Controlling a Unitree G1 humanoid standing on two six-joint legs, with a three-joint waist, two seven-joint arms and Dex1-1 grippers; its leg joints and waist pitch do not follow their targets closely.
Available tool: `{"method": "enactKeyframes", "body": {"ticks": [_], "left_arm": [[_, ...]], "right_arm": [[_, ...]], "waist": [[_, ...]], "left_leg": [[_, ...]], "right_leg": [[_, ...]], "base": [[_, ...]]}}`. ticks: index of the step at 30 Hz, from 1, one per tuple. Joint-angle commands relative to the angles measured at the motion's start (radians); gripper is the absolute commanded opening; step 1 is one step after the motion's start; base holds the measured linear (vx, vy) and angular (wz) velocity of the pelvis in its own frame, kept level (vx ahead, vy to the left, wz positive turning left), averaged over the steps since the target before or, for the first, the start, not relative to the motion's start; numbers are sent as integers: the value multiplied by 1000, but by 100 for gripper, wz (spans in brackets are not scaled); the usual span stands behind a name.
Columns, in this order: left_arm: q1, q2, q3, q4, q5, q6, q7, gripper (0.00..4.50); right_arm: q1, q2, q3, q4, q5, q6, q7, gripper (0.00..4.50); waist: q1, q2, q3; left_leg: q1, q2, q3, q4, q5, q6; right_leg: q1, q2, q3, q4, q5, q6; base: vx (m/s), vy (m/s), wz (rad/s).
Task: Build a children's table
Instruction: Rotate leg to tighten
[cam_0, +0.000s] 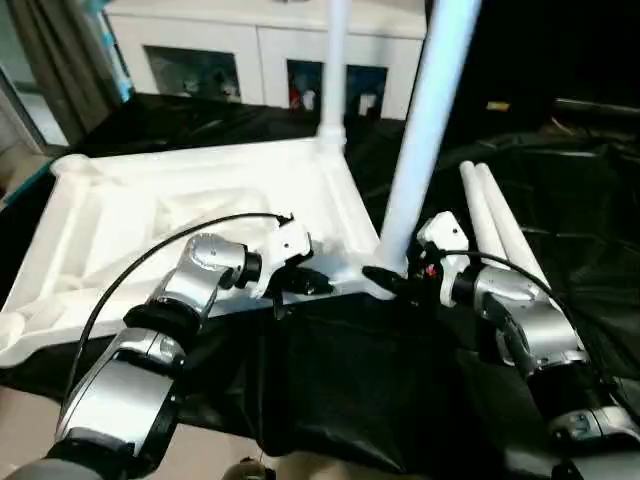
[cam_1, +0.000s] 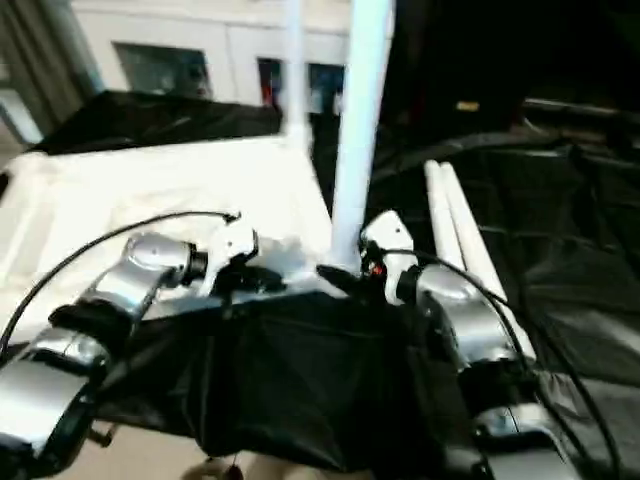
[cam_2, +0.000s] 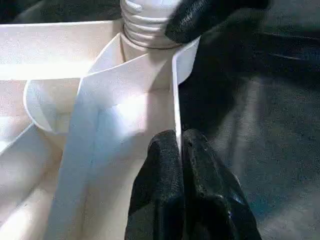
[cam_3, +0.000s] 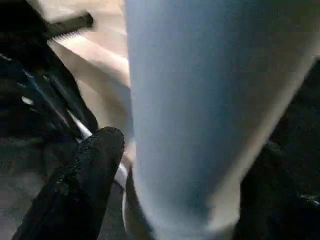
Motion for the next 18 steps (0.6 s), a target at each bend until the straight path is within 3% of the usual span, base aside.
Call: {"method": "enactKeyframes", "body": {"ticks": [1, 14, 18], "left_arm": [[-1, -4, 11, -40, -51, -11, -52, 0], [8, 8, 17, -54, -50, -3, -68, 0], [-21, -25, 29, -10, -22, 15, 69, 0]], "right_arm": [[17, -21, 9, -38, 25, 20, 53, 335], [23, -17, 33, -33, 4, 42, 56, 267], [18, 41, 3, 31, -24, 56, -94, 263]], "waist": [[-3, -5, -75], [-4, -7, -77], [-11, -10, -74]], "left_leg": [[25, 24, -2, -63, -194, 55], [21, 21, -2, -60, -165, 54], [23, 20, -3, -63, -181, 38]], "right_leg": [[51, -52, 30, -65, -7, -278], [51, -54, 29, -64, -2, -272], [47, -55, 30, -68, -49, -264]], "base": [[0, 0, 0], [0, 0, 0], [0, 0, 0]]}}
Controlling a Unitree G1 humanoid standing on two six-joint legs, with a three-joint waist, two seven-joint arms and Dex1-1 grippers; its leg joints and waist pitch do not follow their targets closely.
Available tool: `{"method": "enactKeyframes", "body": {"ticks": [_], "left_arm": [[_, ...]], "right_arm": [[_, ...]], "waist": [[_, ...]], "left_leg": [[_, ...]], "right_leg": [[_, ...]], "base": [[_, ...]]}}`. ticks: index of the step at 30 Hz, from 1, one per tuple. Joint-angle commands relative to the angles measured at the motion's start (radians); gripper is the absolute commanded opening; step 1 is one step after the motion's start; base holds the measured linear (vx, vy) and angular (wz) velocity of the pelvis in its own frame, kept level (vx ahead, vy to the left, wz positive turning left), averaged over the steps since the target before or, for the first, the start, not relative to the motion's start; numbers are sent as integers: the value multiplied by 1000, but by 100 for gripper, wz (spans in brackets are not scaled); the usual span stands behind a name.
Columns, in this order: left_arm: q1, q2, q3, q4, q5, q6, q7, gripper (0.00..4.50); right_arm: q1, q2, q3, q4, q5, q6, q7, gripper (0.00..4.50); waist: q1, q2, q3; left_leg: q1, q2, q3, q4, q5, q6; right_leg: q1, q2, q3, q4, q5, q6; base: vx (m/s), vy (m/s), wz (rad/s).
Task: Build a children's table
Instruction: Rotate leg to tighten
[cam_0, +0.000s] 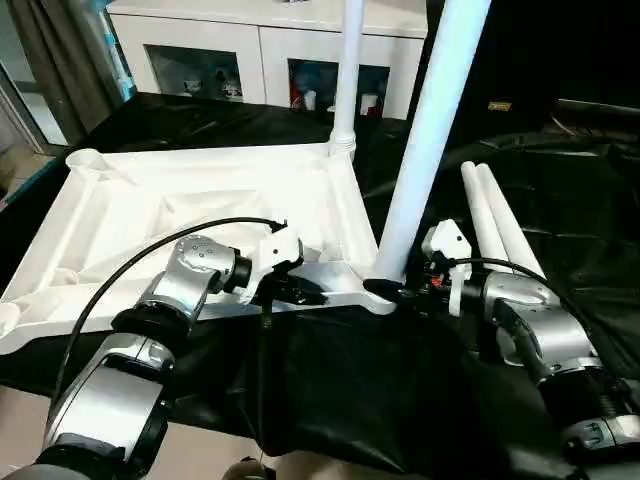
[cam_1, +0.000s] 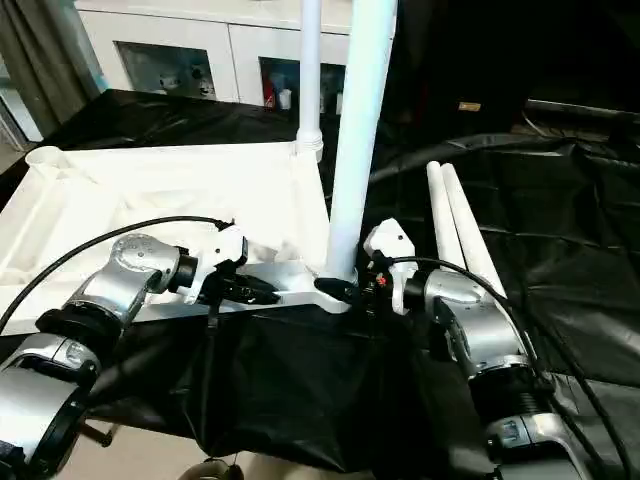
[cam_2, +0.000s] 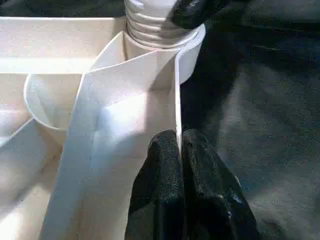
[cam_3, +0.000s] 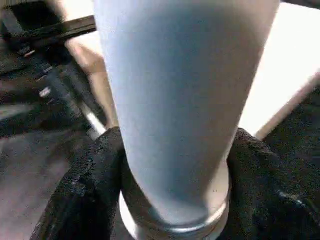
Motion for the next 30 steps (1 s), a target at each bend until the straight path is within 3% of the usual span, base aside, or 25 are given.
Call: {"method": "enactKeyframes", "body": {"ticks": [1, 3, 6, 8, 10, 13, 16, 18, 25, 29, 30], "left_arm": [[-50, -49, 29, 24, -3, 10, 135, 0], [-59, -58, 31, 37, 5, 13, 173, 0], [-105, -120, 43, 89, 20, 52, 339, 0], [-118, -137, 47, 101, 22, 71, 382, 0], [-148, -179, 63, 127, 20, 107, 486, 0], [-173, -223, 68, 147, 20, 111, 540, 0], [-176, -228, 64, 153, 24, 101, 533, 0], [-176, -225, 61, 154, 24, 87, 514, 0], [-147, -179, 36, 135, 25, 45, 379, 0], [-84, -88, 16, 74, -1, -32, 145, 0], [-84, -88, 16, 74, -1, -32, 145, 0]], "right_arm": [[-12, 44, -9, 78, -45, 27, -135, 263], [-17, 57, -16, 97, -50, 30, -172, 263], [-68, 145, -98, 205, -31, 64, -408, 263], [-84, 169, -123, 233, -22, 73, -472, 263], [-117, 216, -150, 278, -15, 77, -569, 262], [-150, 257, -102, 304, -62, 30, -571, 262], [-155, 262, -82, 301, -75, 3, -546, 262], [-157, 263, -79, 289, -66, -13, -509, 332], [-146, 210, -51, 239, -50, -51, -356, 343], [-99, 88, -4, 161, -48, -58, -119, 343], [-99, 88, -4, 161, -48, -58, -119, 343]], "waist": [[-6, -9, -72], [-8, -10, -71], [-14, -5, -71], [-19, -5, -73], [-19, -2, -77], [-19, 0, -78], [-18, -3, -77], [-18, -4, -76], [-23, -6, -77], [-17, -6, -78], [-15, -5, -81]], "left_leg": [[24, 20, -4, -67, -196, 27], [28, 18, -5, -69, -224, 9], [28, 17, -6, -72, -232, -5], [28, 16, -6, -71, -224, -11], [26, 15, -6, -67, -184, -4], [23, 10, -5, -64, -161, 12], [22, 10, -5, -64, -173, 27], [23, 12, -6, -66, -186, 28], [18, 12, -6, -63, -165, 54], [15, 16, -4, -59, -140, 80], [16, 18, -4, -56, -128, 89]], "right_leg": [[46, -55, 30, -73, -82, -257], [44, -55, 31, -81, -138, -244], [44, -54, 32, -82, -147, -235], [44, -54, 33, -80, -126, -237], [48, -53, 32, -72, -46, -244], [53, -51, 30, -72, 10, -249], [55, -52, 29, -75, -1, -245], [55, -53, 29, -76, -17, -246], [60, -52, 28, -71, 17, -255], [63, -51, 26, -65, 70, -271], [62, -50, 25, -60, 100, -280]], "base": [[0, 0, 0], [0, 0, 0], [0, 0, 0], [0, 0, 0], [0, 0, 0], [0, 0, 0], [0, 0, 0], [0, 0, 0], [0, 0, 0], [0, 0, 0], [0, 0, 0]]}}
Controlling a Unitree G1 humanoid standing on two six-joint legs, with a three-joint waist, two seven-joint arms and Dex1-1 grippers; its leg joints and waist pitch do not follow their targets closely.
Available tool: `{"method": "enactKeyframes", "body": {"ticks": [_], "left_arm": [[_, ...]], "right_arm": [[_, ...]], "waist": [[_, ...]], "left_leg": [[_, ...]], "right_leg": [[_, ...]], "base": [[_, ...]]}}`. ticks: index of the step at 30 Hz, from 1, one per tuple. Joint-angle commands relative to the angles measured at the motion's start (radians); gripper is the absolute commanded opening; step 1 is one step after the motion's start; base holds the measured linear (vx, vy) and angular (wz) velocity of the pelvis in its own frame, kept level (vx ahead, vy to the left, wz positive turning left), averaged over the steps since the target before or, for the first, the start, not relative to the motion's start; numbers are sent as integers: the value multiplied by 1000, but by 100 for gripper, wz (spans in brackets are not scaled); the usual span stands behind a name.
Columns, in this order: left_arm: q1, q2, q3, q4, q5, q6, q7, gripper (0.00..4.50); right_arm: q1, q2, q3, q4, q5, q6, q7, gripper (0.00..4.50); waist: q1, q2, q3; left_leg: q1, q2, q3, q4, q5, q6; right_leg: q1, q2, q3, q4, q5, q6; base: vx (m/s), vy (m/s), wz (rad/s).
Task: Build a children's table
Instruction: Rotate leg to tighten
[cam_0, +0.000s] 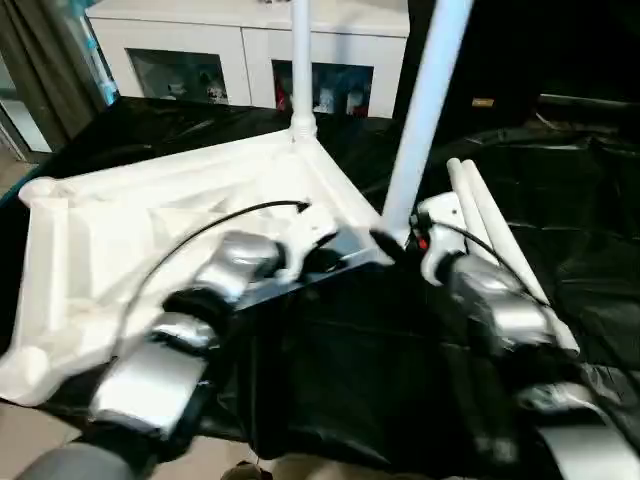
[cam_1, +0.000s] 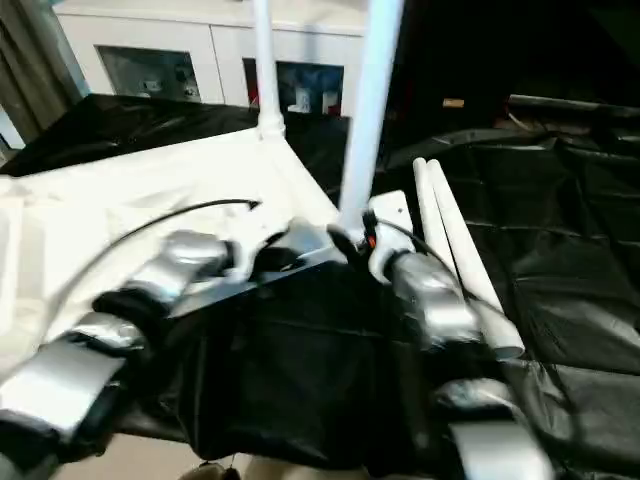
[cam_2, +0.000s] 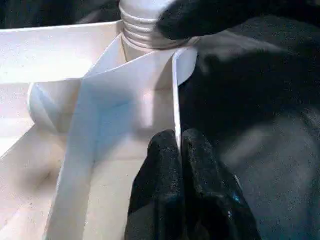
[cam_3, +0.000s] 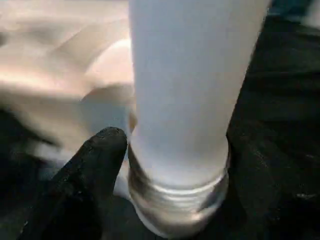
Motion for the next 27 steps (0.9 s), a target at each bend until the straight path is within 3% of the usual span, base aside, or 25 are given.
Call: {"method": "enactKeyframes", "body": {"ticks": [1, 6, 12, 13, 15, 18, 21, 27], "left_arm": [[3, -7, -10, -53, -39, -41, -83, 0], [57, 69, -28, -131, -71, -28, -283, 0], [73, 108, -25, -151, -75, -27, -353, 0], [72, 110, -24, -149, -73, -29, -355, 0], [73, 111, -24, -151, -73, -28, -356, 0], [76, 114, -25, -164, -78, -19, -354, 0], [76, 109, -22, -169, -81, -11, -340, 0], [18, 27, 12, -84, -38, 55, -50, 0]], "right_arm": [[10, 1, 46, -31, 12, 9, 88, 343], [40, -94, 61, -89, 18, 6, 229, 343], [45, -125, 60, -116, 44, 28, 299, 343], [44, -122, 61, -114, 46, 29, 304, 310], [46, -121, 63, -115, 45, 28, 308, 310], [51, -110, 68, -118, 48, 31, 312, 276], [56, -100, 65, -117, 50, 31, 299, 272], [27, -20, -16, 20, 1, 29, -35, 270]], "waist": [[5, -4, -80], [15, -5, -78], [24, -1, -75], [24, -2, -76], [23, -1, -76], [25, -2, -78], [25, -2, -78], [15, -3, -77]], "left_leg": [[18, 19, -2, -54, -131, 91], [21, 25, -1, -56, -156, 85], [23, 25, -1, -60, -194, 59], [23, 24, -1, -60, -196, 55], [22, 23, -2, -60, -197, 47], [20, 23, -3, -59, -176, 50], [21, 22, -2, -58, -172, 55], [24, 19, -3, -61, -188, 22]], "right_leg": [[56, -50, 27, -57, 104, -291], [52, -52, 27, -58, 57, -303], [47, -54, 28, -61, 3, -294], [48, -54, 28, -62, -1, -292], [49, -55, 28, -62, -9, -287], [50, -55, 27, -59, 18, -286], [49, -54, 27, -59, 25, -287], [47, -56, 29, -65, -29, -276]], "base": [[0, 0, 0], [0, 0, 0], [0, 0, 0], [0, 0, 0], [0, 0, 0], [0, 0, 0], [0, 0, 0], [0, 0, 0]]}}
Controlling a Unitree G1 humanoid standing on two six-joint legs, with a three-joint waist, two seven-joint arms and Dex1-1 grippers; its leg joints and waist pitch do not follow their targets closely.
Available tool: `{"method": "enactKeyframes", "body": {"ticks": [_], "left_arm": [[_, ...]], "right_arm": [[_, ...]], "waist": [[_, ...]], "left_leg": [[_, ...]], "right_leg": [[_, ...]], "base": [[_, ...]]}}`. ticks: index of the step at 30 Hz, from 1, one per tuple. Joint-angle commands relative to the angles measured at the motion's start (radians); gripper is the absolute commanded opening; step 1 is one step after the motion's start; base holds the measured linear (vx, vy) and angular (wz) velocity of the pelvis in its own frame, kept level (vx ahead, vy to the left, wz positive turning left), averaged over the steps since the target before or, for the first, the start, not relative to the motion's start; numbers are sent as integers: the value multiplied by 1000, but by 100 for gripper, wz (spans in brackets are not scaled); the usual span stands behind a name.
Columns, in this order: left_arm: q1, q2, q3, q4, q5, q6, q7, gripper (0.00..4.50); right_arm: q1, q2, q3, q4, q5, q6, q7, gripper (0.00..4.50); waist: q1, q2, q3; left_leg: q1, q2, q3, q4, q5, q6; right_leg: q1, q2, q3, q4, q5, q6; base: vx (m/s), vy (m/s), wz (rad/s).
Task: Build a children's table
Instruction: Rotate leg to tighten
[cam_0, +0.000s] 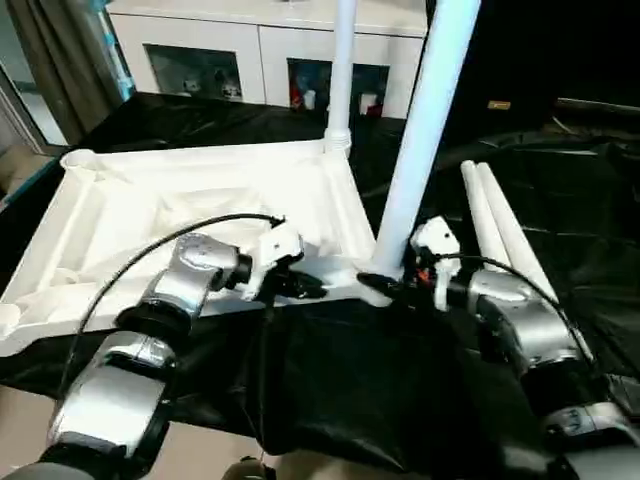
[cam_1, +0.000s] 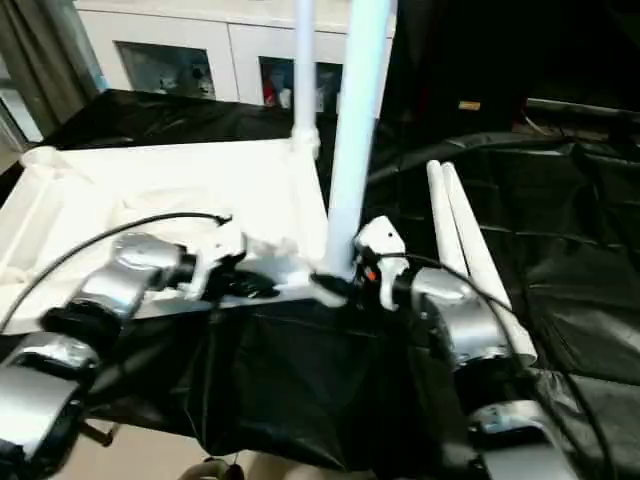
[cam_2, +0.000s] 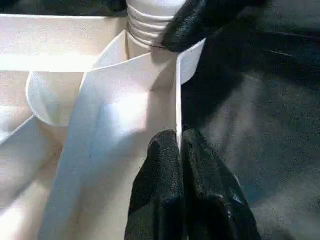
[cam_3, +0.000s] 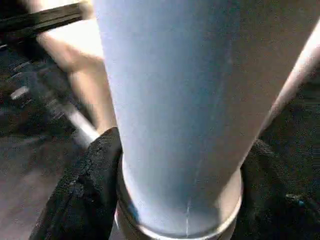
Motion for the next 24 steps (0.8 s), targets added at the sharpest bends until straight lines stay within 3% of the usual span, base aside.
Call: {"method": "enactKeyframes", "body": {"ticks": [1, 3, 7, 12, 13, 14, 18, 20, 22, 24], "left_arm": [[-51, -39, 32, 38, -1, 25, 136, 0], [-81, -82, 41, 83, 10, 44, 259, 0], [-131, -166, 66, 144, 9, 75, 455, 0], [-157, -229, 57, 167, 18, 52, 503, 0], [-158, -232, 55, 171, 19, 49, 503, 0], [-158, -236, 46, 174, 25, 29, 490, 0], [-160, -250, 30, 186, 41, -52, 482, 0], [-164, -255, 37, 191, 44, -107, 519, 0], [-175, -257, 59, 191, 31, -124, 545, 56], [-184, -247, 75, 186, 21, -141, 567, 56]], "right_arm": [[-17, 30, -67, 83, -21, 30, -189, 270], [-31, 78, -108, 127, -14, 55, -331, 270], [-57, 155, -136, 194, -11, 54, -508, 270], [-80, 207, -138, 218, -24, 22, -584, 270], [-82, 211, -138, 220, -27, 16, -587, 325], [-84, 216, -140, 217, -28, 4, -587, 339], [-82, 213, -130, 192, -54, -58, -602, 345], [-60, 200, -128, 143, -69, -87, -626, 345], [-13, 187, -148, 50, -59, -99, -637, 351], [37, 175, -167, -33, -46, -101, -635, 351]], "waist": [[-5, 0, -78], [-8, 0, -77], [-7, 1, -80], [-7, 9, -79], [-7, 10, -79], [-6, 13, -79], [-13, 11, -79], [-13, 13, -79], [-10, 11, -79], [-9, 10, -82]], "left_leg": [[28, 18, -6, -66, -193, 12], [30, 18, -6, -67, -194, 3], [29, 13, -6, -64, -179, 4], [28, 13, -8, -67, -202, 6], [28, 13, -9, -67, -209, 7], [28, 12, -9, -66, -209, 10], [23, 11, -10, -67, -212, 25], [23, 11, -9, -65, -205, 30], [22, 11, -9, -64, -191, 38], [17, 11, -11, -62, -159, 56]], "right_leg": [[48, -52, 30, -69, -42, -272], [48, -51, 31, -71, -41, -268], [52, -50, 30, -71, 0, -260], [53, -49, 28, -76, -3, -246], [54, -49, 28, -76, -1, -245], [55, -50, 28, -75, 3, -246], [58, -51, 26, -78, -9, -240], [56, -52, 27, -80, -22, -236], [58, -52, 28, -79, -15, -228], [60, -52, 27, -74, 22, -222]], "base": [[0, 0, 0], [0, 0, 0], [0, 0, 0], [0, 0, 0], [0, 0, 0], [0, 0, 0], [0, 0, 0], [0, 0, 0], [0, 0, 0], [0, 0, 0]]}}
